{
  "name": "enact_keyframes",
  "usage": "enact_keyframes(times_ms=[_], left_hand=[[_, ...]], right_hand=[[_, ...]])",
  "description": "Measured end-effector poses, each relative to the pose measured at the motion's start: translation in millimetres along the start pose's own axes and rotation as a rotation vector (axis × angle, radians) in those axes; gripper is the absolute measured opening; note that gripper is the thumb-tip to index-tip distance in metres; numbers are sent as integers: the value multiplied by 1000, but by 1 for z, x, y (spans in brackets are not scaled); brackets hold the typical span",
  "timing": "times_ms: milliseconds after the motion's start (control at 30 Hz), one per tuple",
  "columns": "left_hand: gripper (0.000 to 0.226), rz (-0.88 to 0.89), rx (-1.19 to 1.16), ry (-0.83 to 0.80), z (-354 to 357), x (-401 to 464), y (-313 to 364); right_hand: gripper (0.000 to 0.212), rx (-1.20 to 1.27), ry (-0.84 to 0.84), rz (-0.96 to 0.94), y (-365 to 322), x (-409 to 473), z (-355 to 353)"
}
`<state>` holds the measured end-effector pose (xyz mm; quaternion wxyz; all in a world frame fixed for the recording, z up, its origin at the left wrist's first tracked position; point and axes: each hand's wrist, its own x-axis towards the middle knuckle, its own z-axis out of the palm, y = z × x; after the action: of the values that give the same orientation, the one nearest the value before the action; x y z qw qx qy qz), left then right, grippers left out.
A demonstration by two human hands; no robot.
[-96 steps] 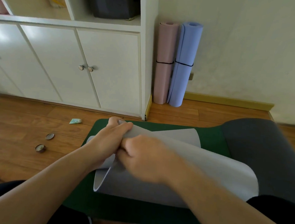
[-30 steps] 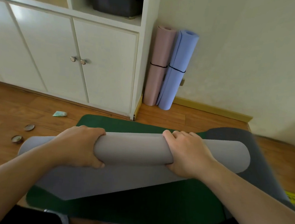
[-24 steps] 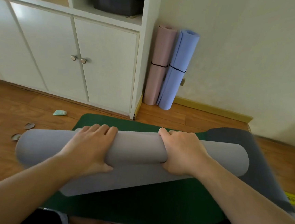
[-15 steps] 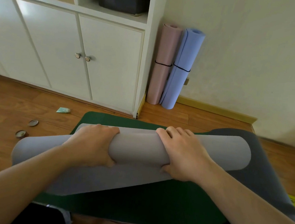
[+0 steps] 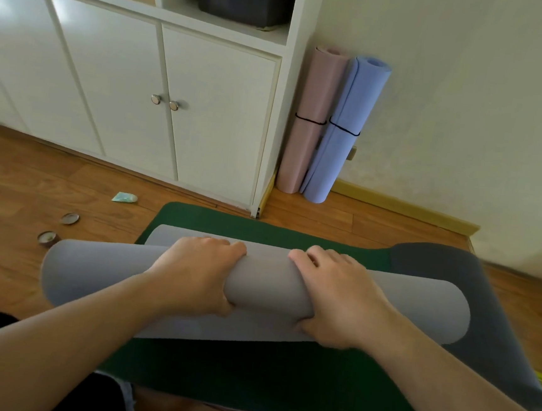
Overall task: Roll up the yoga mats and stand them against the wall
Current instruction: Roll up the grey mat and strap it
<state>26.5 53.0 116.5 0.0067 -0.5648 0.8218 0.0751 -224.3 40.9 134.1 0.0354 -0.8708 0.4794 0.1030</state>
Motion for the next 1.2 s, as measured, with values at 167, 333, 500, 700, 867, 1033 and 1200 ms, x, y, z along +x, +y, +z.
enact_keyframes(times_ms=[167, 333, 500, 700, 867, 1033, 1200], left_hand=[[72, 6, -10, -107, 0, -2, 2], [90, 60, 197, 75, 13, -1, 19], [73, 46, 107, 109, 12, 4, 16], [72, -2, -24, -25, -1, 4, 7], [88, 61, 182, 68, 12, 0, 23], [75, 44, 70, 104, 13, 4, 22], [76, -29, -85, -45, -1, 5, 10]], right_hand=[[72, -43, 18, -28, -13, 3, 13], [58, 30, 2, 20, -10, 6, 6], [75, 74, 13, 20, -8, 5, 10], [73, -24, 67, -15, -16, 2, 16], [60, 3, 58, -21, -14, 6, 13], [72, 80, 49, -4, -14, 7, 13], [93, -33, 61, -14, -23, 7, 18]])
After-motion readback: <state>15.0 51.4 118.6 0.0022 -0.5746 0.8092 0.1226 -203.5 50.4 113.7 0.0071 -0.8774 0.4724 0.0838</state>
